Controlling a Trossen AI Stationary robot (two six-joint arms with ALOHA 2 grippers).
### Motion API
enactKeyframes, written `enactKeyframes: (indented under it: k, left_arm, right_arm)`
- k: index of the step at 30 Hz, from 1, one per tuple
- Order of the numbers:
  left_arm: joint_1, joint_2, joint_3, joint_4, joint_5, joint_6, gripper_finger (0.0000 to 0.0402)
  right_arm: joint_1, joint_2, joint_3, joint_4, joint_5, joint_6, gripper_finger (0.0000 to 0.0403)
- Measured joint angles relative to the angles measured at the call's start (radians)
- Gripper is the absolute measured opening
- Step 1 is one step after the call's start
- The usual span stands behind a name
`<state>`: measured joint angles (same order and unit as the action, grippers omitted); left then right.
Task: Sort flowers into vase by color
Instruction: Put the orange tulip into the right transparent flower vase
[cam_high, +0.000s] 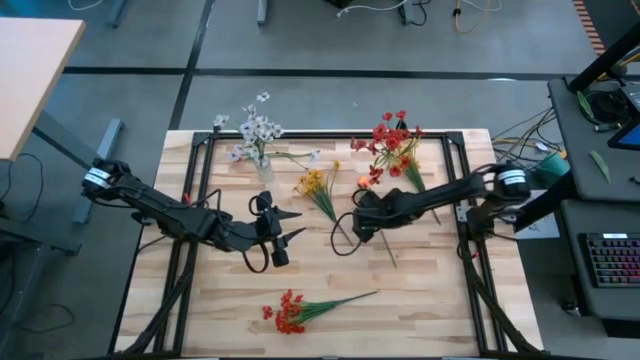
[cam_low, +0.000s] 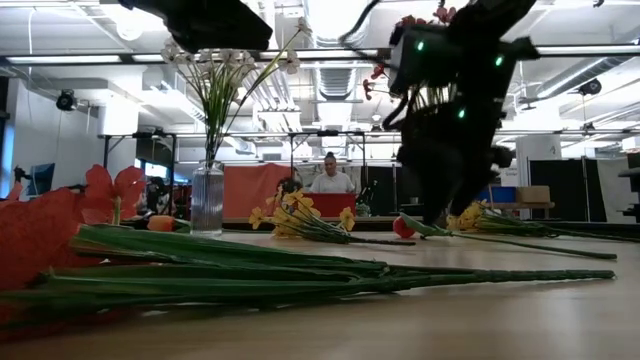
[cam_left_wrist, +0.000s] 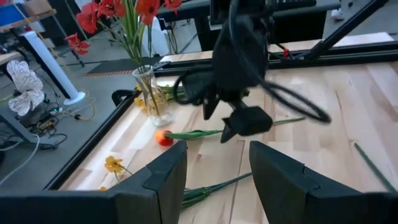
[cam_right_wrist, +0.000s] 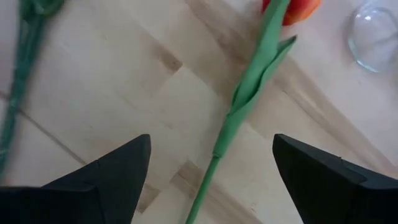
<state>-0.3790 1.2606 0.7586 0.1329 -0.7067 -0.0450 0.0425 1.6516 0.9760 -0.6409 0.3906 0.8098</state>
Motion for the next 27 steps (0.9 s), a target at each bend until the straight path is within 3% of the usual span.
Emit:
enactKeyframes:
  k: [9,12,16,24,27]
  left_arm:
    - [0.002,0.000,0.000,0.000,0.000,0.051,0.0159]
    - [0.002,0.000,0.000,0.000,0.009,0.062,0.0159]
    - [0.002,0.000,0.000,-0.002,0.061,0.063,0.0159]
    - [0.001,0.000,0.000,-0.002,0.099,0.070,0.0159]
    - [0.001,0.000,0.000,-0.002,0.098,0.070,0.0159]
  right_arm:
    - [-0.011,0.062,-0.001,0.038,0.000,0.031,0.0322]
    - [-0.025,0.073,-0.004,0.052,-0.020,0.035,0.0299]
    - [-0.030,0.077,-0.006,0.068,-0.035,0.035,0.0232]
    - [-0.031,0.074,-0.009,0.104,-0.058,-0.013,0.0044]
    - [-0.030,0.068,-0.008,0.096,-0.056,-0.024,0.0018]
